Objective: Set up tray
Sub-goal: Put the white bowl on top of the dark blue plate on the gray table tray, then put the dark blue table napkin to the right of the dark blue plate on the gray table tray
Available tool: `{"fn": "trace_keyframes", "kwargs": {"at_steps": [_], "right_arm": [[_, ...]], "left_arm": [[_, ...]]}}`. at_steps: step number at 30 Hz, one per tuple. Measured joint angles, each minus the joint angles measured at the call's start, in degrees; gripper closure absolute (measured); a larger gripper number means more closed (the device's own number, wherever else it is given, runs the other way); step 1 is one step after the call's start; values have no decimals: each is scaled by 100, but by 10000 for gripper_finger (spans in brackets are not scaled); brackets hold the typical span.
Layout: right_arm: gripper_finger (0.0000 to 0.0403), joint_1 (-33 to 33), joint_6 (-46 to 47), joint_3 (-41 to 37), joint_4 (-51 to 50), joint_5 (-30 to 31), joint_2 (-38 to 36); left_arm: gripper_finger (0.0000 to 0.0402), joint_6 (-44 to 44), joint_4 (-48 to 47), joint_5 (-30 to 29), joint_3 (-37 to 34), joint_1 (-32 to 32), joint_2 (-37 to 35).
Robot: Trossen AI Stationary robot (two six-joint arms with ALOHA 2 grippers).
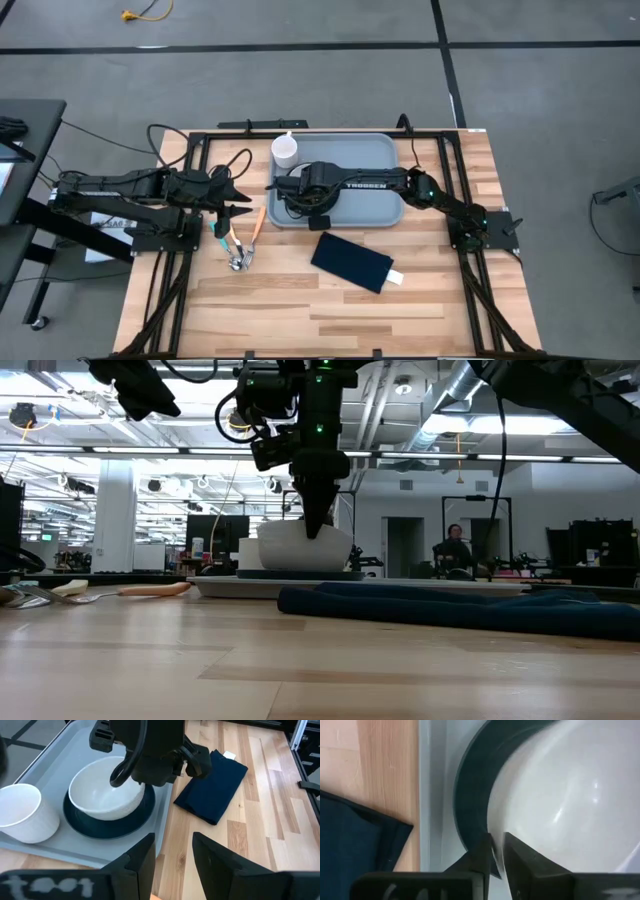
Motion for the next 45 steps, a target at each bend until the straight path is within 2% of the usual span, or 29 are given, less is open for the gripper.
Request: {"fn": "trace_keyframes", "kwargs": {"at_steps": [10,18,24,26,29,33,36,40,45], "right_arm": [[320,0,-39,0,-1,1,0],[244,80,-335,62,-334,131,1],[210,70,249,42,-940,286,-323],[208,105,459,42,-1033,203,-473],[210,201,764,43,-1037,-239,-685],[220,419,772,-88,-1035,-714,-1059],[228,586,758,-543,-1014,-765,-1489],[237,709,1115,-1637,-826,-904,-2294],[243,863,2012,-3695,655,-908,-3615]], "left_arm": [[283,-39,-47,22,0,0,1],[283,-39,-93,20,0,0,1],[283,-39,-146,20,0,0,2],[283,-39,-172,20,0,0,2],[283,-39,-192,20,0,0,2],[283,-39,-218,-191,0,-2,2],[283,-39,-220,-393,0,0,2],[283,-39,-265,-400,-1,0,2],[283,-37,192,-392,-427,0,2]]}}
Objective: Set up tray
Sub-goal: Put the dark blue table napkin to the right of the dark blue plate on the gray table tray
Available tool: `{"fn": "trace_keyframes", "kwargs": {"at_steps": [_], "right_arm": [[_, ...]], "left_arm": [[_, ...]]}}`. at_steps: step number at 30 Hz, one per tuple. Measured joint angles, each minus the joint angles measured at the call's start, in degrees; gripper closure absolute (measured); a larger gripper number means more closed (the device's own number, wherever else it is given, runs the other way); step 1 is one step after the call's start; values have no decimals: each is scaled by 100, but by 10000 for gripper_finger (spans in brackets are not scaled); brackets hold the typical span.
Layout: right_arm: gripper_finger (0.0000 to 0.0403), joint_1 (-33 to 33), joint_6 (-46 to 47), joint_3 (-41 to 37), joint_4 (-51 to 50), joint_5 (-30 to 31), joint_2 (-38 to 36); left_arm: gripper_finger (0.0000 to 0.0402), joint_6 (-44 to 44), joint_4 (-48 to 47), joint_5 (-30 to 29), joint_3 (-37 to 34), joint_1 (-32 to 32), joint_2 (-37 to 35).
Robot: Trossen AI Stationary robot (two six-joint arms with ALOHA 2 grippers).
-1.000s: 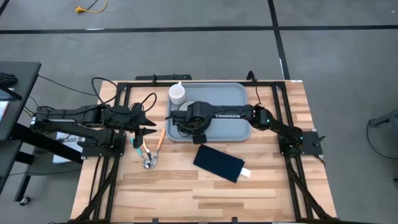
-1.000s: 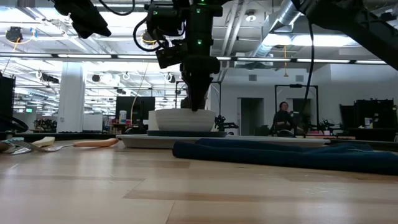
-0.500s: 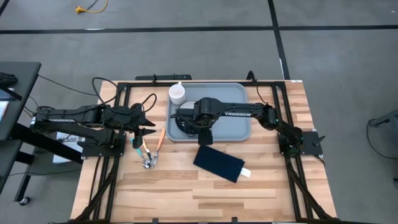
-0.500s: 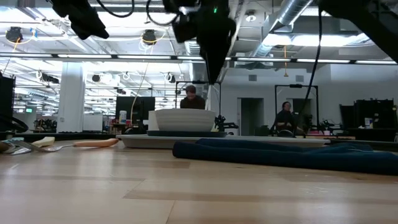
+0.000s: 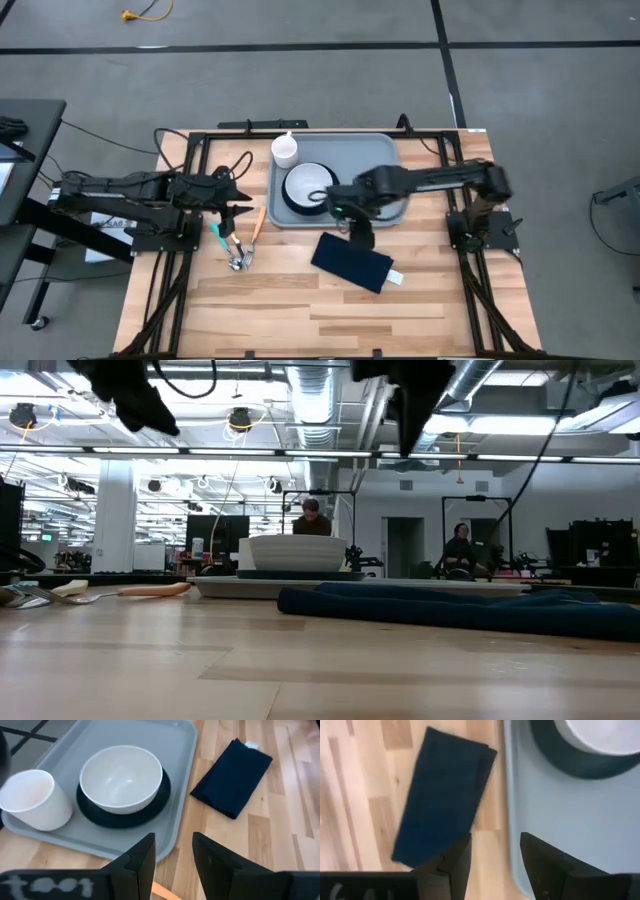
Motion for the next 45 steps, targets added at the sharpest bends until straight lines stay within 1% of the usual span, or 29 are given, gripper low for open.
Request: {"fn": "trace_keyframes", "kwargs": {"at_steps": [3,6,9,12,18,22,28,35,42,45], "right_arm": [[243,213,639,-1254,1002,-5,-711],[240,514,1223,-2250,1858,-5,-1186],[237,897,1634,-2920,2514,-4,-1380],[238,1323,1879,-3288,2899,7,-1351],[252,1993,2338,-3371,3553,43,-866],[264,2254,2546,-3365,4111,29,-511],[275,2397,3369,-3370,3956,-116,-111],[274,2447,4109,-3369,4013,-345,176],[275,2525,4303,-3332,3908,-467,492],[275,2527,4314,-3334,3874,-443,503]], "left_arm": [[283,-4,280,44,-336,-1,-2],[283,-108,521,41,-655,-2,1],[283,-204,741,43,-921,-2,-2],[283,-288,839,45,-1057,-2,0],[283,-382,901,48,-1127,-2,-4],[283,-382,938,122,-1127,-2,-3],[283,-382,933,141,-1127,-2,-2],[283,-371,926,340,-1127,-8,-3],[283,-315,926,347,-1125,-48,-2],[283,-315,928,349,-1125,-134,-3]]}}
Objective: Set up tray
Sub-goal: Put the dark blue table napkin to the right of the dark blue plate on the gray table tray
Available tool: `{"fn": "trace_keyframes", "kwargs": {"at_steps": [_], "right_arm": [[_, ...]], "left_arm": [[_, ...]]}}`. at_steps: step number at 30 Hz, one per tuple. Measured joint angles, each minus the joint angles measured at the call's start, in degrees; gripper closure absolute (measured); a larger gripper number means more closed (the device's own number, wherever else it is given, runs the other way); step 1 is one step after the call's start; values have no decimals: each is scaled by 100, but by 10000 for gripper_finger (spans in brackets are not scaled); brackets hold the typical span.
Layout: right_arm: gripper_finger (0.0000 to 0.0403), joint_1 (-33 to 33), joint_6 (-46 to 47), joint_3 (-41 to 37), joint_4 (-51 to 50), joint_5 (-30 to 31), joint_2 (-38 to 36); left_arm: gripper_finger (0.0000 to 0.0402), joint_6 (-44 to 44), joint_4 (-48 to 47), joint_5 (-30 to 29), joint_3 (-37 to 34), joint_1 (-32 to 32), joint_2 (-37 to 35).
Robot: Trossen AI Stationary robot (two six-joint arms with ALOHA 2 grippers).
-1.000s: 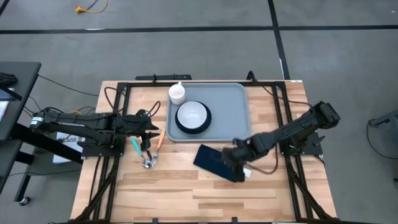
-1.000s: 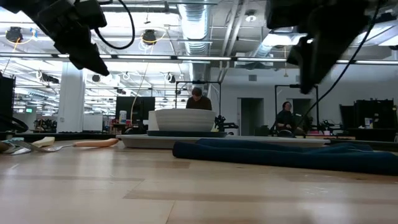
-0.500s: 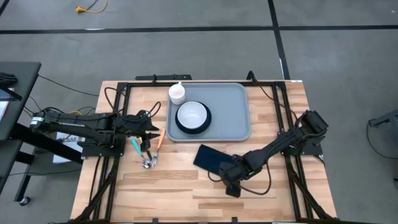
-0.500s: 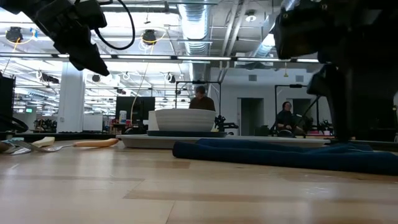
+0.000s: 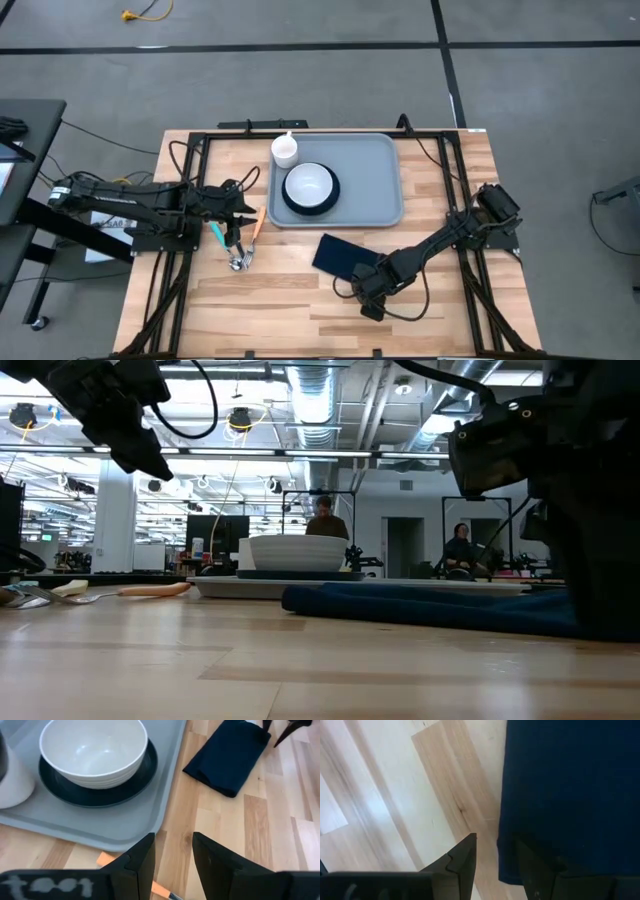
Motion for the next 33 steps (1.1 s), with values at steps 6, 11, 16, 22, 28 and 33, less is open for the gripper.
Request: {"fn": "trace_keyframes", "kwargs": {"at_steps": [6,11,16,22,28,33], "right_arm": [[279,-15,51,-33,50,-2,-128],[280,-11,-80,160,64,-6,-258],[281,-11,-413,417,-15,21,-280],[282,-13,-437,448,-423,264,-214],[282,-13,-429,446,-653,383,57],[282,-12,-455,485,-711,479,392]], "left_arm": [[283,-2,2,-9,0,-156,1],[283,-7,2,-94,0,-228,-1],[283,-9,7,-98,0,-237,1],[283,-20,23,-101,0,-235,-1],[283,-28,20,-101,0,-235,1],[283,-28,22,-102,2,-235,1]]}}
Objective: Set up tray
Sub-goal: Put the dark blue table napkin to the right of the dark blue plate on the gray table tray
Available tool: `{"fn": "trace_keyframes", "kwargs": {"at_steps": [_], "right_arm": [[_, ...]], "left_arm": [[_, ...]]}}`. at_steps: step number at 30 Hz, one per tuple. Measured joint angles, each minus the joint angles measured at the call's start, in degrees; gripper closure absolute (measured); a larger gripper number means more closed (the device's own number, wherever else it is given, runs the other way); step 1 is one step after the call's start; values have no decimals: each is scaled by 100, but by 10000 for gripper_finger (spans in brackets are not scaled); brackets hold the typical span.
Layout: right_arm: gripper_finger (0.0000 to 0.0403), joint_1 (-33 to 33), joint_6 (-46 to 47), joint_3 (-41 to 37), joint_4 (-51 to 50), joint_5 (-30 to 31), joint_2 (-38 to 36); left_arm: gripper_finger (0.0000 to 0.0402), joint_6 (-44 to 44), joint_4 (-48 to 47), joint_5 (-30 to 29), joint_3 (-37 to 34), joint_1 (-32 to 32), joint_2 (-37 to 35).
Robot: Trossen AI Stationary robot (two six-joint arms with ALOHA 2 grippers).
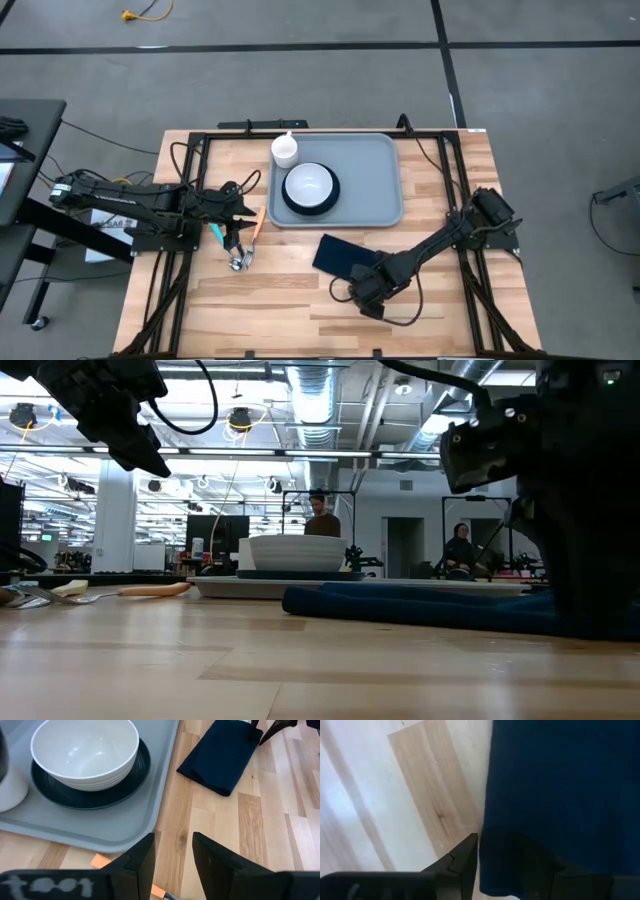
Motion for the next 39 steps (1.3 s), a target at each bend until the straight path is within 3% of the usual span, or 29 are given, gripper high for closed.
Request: {"fn": "trace_keyframes", "kwargs": {"at_steps": [6,12,23,29,39], "right_arm": [[296,-3,84,26,-145,18,123],[388,-13,262,-45,-361,-51,-185],[401,134,928,-64,-1101,12,-921],[402,244,1122,-55,-1531,746,-1535],[402,279,1520,-46,-2225,2599,-2567]], "left_arm": [[283,0,-1,1,0,0,0],[283,0,-1,2,0,0,0],[283,26,0,0,0,0,0],[283,28,0,0,0,0,0],[283,46,0,-1,0,1,0]]}}
